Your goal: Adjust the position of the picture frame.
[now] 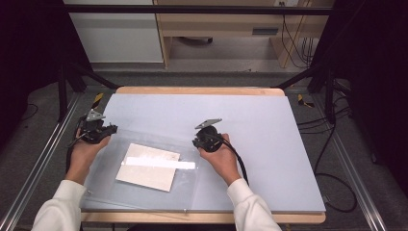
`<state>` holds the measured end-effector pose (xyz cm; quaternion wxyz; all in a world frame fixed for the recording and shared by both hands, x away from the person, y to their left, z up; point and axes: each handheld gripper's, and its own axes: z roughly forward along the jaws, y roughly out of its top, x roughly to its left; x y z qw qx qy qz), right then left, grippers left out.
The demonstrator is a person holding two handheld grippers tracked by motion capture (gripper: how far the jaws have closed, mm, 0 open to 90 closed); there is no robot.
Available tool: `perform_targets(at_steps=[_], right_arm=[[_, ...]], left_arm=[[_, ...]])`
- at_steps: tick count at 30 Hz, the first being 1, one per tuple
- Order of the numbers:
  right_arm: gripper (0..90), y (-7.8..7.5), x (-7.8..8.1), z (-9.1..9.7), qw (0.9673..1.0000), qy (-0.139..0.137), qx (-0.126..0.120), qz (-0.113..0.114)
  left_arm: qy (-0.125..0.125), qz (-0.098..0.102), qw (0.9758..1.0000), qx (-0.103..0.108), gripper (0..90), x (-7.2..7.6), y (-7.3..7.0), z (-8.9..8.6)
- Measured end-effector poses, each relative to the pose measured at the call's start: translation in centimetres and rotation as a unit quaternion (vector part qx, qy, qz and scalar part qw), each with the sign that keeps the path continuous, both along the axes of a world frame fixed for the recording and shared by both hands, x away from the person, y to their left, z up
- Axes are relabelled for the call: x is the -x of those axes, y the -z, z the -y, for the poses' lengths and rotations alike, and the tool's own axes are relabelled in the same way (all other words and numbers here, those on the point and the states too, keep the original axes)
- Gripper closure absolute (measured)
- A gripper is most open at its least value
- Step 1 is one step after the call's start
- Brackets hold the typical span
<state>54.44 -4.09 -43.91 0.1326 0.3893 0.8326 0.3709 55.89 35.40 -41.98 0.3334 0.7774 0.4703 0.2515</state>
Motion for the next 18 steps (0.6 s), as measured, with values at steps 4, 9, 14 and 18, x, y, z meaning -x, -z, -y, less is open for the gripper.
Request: perform_targets(at_steps=[4,9,14,18], right_arm=[[82.4,-0.6,0.2,0.2,1.0000,-0.003,-0.001,0.003],[82.3,-1.5,0.4,0.5,1.0000,0.002,-0.002,0.007],[82.3,-2.7,0.7,1.2,0.9999,0.005,0.000,0.013],[82.0,-3.9,0.9,2.2,0.9998,0.012,-0.002,0.014]], left_arm=[[0.006,0.007,0.9999,0.008,84.3,0.5,-1.2,0.0],[0.013,0.009,0.9999,0.006,84.1,0.9,-2.0,0.1],[0.018,0.016,0.9997,0.010,84.0,1.3,-3.2,0.9],[0.026,0.019,0.9994,0.012,84.0,1.5,-3.9,1.8]])
